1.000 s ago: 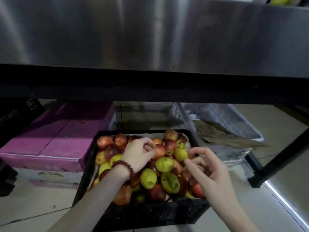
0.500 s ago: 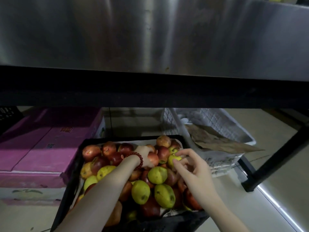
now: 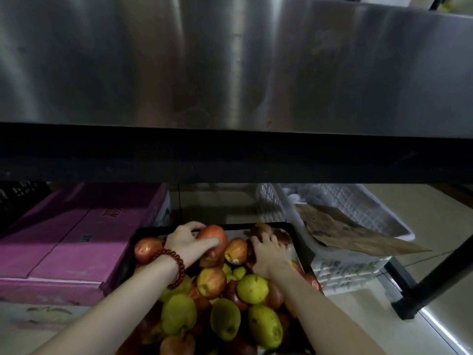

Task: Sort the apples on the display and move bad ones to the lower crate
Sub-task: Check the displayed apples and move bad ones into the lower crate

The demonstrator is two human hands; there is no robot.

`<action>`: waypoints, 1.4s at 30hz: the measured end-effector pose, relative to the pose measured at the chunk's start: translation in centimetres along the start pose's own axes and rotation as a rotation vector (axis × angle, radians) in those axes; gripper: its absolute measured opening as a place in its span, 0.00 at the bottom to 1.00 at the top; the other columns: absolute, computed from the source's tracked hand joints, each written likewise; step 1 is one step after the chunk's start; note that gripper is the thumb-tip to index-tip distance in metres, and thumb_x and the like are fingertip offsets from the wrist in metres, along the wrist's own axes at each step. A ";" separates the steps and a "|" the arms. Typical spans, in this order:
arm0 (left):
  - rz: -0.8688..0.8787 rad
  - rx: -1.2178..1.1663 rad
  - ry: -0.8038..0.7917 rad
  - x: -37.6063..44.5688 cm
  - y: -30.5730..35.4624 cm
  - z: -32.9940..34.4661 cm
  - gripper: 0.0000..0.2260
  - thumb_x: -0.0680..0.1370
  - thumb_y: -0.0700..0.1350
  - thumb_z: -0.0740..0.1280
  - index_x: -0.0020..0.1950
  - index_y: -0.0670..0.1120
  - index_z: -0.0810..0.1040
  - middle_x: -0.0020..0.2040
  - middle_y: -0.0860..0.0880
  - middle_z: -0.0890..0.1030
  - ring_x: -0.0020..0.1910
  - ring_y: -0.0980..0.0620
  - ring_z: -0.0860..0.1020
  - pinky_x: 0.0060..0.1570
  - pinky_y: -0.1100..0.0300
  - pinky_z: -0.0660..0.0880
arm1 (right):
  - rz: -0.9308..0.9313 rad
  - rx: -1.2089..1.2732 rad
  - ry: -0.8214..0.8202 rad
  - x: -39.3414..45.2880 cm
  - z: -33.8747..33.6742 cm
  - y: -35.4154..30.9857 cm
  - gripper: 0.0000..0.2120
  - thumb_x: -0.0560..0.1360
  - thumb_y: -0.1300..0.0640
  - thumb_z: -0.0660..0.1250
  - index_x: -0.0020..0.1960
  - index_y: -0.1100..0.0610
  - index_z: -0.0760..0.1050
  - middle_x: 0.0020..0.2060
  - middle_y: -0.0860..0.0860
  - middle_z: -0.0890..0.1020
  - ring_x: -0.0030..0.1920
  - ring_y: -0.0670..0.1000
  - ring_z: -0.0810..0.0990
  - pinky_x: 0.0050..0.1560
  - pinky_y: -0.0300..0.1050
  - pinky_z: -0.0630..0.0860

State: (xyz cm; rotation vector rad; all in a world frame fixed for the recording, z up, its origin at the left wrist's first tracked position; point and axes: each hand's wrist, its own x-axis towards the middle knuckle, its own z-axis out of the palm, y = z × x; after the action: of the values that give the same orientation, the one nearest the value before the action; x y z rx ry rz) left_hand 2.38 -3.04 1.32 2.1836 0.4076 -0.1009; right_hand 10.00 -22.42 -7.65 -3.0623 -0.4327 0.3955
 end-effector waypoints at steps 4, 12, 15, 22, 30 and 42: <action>-0.021 -0.092 -0.013 -1.4 0.2 -0.4 0.25 0.65 0.55 0.74 0.61 0.53 0.76 0.52 0.52 0.77 0.51 0.51 0.77 0.51 0.58 0.76 | 0.008 -0.054 -0.014 0.5 0.5 0.5 0.34 0.74 0.51 0.67 0.75 0.48 0.56 0.73 0.56 0.60 0.73 0.61 0.60 0.67 0.61 0.64; -0.012 -0.306 -0.012 -5.0 2.3 -3.2 0.22 0.55 0.59 0.74 0.47 0.59 0.78 0.48 0.55 0.80 0.51 0.52 0.80 0.55 0.50 0.79 | -0.063 0.367 0.308 -3.2 -1.9 0.5 0.35 0.68 0.54 0.71 0.71 0.53 0.61 0.66 0.54 0.69 0.65 0.57 0.70 0.61 0.47 0.73; -0.038 -0.476 -0.035 -7.9 3.7 -5.2 0.20 0.61 0.49 0.79 0.51 0.52 0.79 0.48 0.48 0.80 0.49 0.48 0.81 0.50 0.50 0.80 | -0.109 0.657 0.395 -7.3 -5.0 0.4 0.32 0.61 0.49 0.75 0.63 0.50 0.68 0.55 0.48 0.74 0.58 0.50 0.75 0.55 0.39 0.72; 0.034 -0.617 -0.127 -14.9 7.3 -9.7 0.13 0.70 0.41 0.74 0.53 0.51 0.82 0.54 0.42 0.81 0.47 0.45 0.83 0.39 0.56 0.79 | -0.174 0.951 0.490 -18.1 -13.5 0.3 0.29 0.56 0.41 0.80 0.53 0.41 0.73 0.47 0.42 0.82 0.46 0.38 0.81 0.46 0.32 0.77; 0.386 -0.706 -0.151 -20.0 15.6 -14.3 0.19 0.60 0.44 0.81 0.50 0.53 0.83 0.53 0.43 0.80 0.49 0.45 0.84 0.42 0.57 0.81 | -0.305 1.085 0.752 -25.1 -24.5 -2.1 0.43 0.39 0.27 0.75 0.51 0.44 0.78 0.41 0.43 0.85 0.36 0.41 0.83 0.42 0.30 0.77; 0.441 -0.514 0.210 -7.7 32.8 -28.5 0.27 0.55 0.59 0.74 0.52 0.54 0.75 0.48 0.52 0.80 0.48 0.50 0.82 0.51 0.46 0.80 | -0.227 1.208 0.968 -18.4 -46.7 -3.0 0.29 0.55 0.37 0.79 0.52 0.44 0.75 0.45 0.46 0.83 0.41 0.41 0.83 0.44 0.36 0.79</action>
State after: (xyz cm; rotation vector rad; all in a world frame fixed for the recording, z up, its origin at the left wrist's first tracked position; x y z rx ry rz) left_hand 3.72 -0.58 45.36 1.7270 0.0452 0.4339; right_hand 3.88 -24.00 42.27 -1.6836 -0.2874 -0.6075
